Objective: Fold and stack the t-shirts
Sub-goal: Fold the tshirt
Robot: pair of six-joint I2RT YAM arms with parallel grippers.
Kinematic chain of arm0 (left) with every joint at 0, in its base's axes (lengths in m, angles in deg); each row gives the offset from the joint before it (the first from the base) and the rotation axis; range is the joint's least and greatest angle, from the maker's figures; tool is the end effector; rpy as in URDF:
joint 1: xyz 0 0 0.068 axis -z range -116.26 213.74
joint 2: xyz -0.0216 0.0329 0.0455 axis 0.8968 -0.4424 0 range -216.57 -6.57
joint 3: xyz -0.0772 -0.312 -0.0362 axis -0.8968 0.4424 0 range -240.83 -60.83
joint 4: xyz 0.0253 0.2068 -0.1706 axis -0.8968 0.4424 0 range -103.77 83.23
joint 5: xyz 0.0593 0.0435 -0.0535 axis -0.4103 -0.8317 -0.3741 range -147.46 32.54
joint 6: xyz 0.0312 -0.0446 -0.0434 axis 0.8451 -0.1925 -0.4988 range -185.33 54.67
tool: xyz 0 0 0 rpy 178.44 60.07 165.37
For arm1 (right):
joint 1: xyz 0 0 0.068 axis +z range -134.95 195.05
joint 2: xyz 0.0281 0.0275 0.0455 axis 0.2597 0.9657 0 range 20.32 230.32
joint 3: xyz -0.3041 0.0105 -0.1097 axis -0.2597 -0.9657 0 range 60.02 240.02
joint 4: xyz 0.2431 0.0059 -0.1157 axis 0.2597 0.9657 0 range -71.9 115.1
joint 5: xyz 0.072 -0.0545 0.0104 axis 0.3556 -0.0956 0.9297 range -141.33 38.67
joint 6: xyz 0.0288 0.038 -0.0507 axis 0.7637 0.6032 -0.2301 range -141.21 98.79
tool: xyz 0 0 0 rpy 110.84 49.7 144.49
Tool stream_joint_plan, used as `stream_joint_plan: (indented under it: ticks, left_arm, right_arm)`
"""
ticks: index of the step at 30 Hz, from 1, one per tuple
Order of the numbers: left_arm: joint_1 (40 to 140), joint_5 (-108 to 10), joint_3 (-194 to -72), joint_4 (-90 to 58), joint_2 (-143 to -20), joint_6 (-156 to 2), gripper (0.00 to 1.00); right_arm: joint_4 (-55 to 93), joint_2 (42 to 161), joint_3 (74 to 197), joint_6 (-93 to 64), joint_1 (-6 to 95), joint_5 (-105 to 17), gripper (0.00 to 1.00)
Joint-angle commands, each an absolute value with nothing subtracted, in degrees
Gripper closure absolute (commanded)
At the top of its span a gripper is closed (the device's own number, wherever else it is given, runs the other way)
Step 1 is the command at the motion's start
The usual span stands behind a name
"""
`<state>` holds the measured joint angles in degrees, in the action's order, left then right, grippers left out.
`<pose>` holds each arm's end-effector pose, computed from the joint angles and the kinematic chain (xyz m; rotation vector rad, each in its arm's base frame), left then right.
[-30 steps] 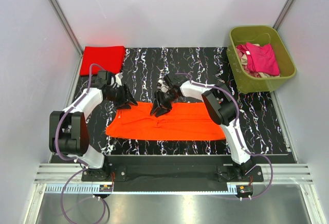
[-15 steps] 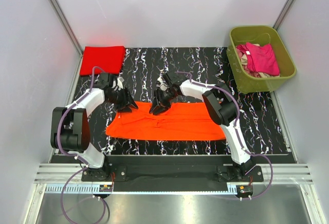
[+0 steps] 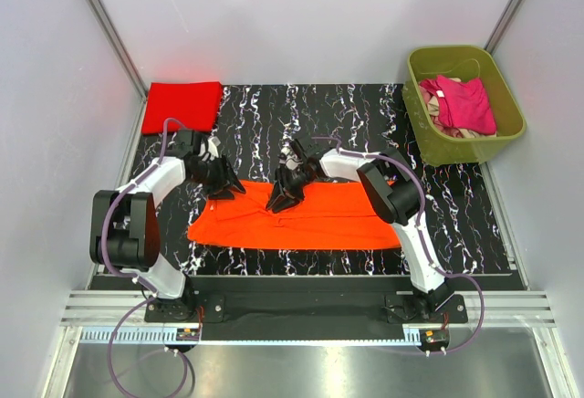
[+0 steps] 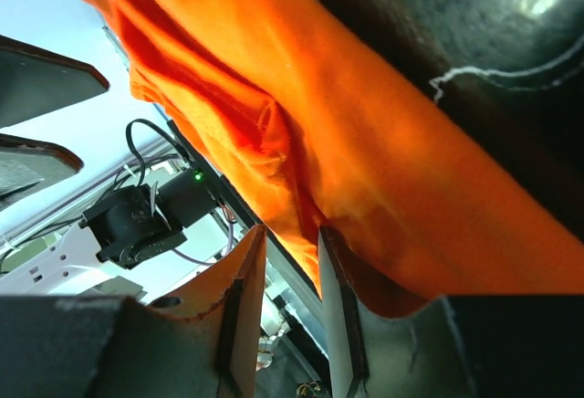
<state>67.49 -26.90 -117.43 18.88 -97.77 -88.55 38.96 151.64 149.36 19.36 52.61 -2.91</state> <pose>0.3140 -0.0494 0.2217 -0.3169 2.7418 -0.8615 0.3770 0.3431 0.1267 0.2174 -2.6505 -1.3254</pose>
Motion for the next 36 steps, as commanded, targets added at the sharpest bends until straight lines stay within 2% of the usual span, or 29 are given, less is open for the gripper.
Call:
stream_joint_plan:
  ticks: [1, 4, 12, 18, 22, 26, 29, 31, 33, 36]
  left_arm:
    - [67.8, -24.4, -118.8, 18.3, -98.2, -89.0, 0.50]
    - [68.1, -23.6, -118.9, 18.6, -97.6, -89.3, 0.50]
    - [69.5, -24.7, -119.4, 18.7, -101.0, -89.6, 0.50]
    - [69.5, -30.2, -123.3, 25.0, -109.7, -84.0, 0.49]
    - [69.5, -33.9, -123.2, 27.9, -107.3, -82.5, 0.48]
    - [70.0, -32.9, -122.1, 27.7, -95.8, -85.8, 0.46]
    - [70.1, -32.6, -121.7, 27.6, -91.1, -88.2, 0.47]
    - [70.2, -33.2, -120.3, 26.2, -90.3, -89.9, 0.48]
    - [70.2, -34.2, -118.6, 24.3, -91.6, -91.4, 0.55]
    - [70.2, -35.2, -117.4, 21.4, -95.8, -94.8, 0.66]
  right_arm:
    - [37.0, 149.8, 150.2, 19.0, 53.1, -2.4, 0.63]
    - [37.0, 150.0, 150.4, 18.5, 52.7, -2.0, 0.61]
    - [38.6, 141.7, 146.9, 17.2, 48.8, -3.6, 0.54]
    - [41.6, 137.5, 144.7, 14.0, 46.1, -6.0, 0.54]
    - [43.1, 136.6, 142.6, 12.5, 44.4, -8.4, 0.56]
    - [48.3, 136.9, 143.4, 7.7, 43.4, -15.2, 0.59]
    - [52.5, 137.4, 145.4, 4.8, 43.4, -18.9, 0.64]
    - [55.2, 137.0, 146.0, 3.8, 43.1, -22.0, 0.71]
    - [56.1, 136.2, 145.6, 3.7, 41.7, -25.6, 0.80]
    - [58.3, 135.2, 144.4, 2.9, 39.3, -28.1, 0.82]
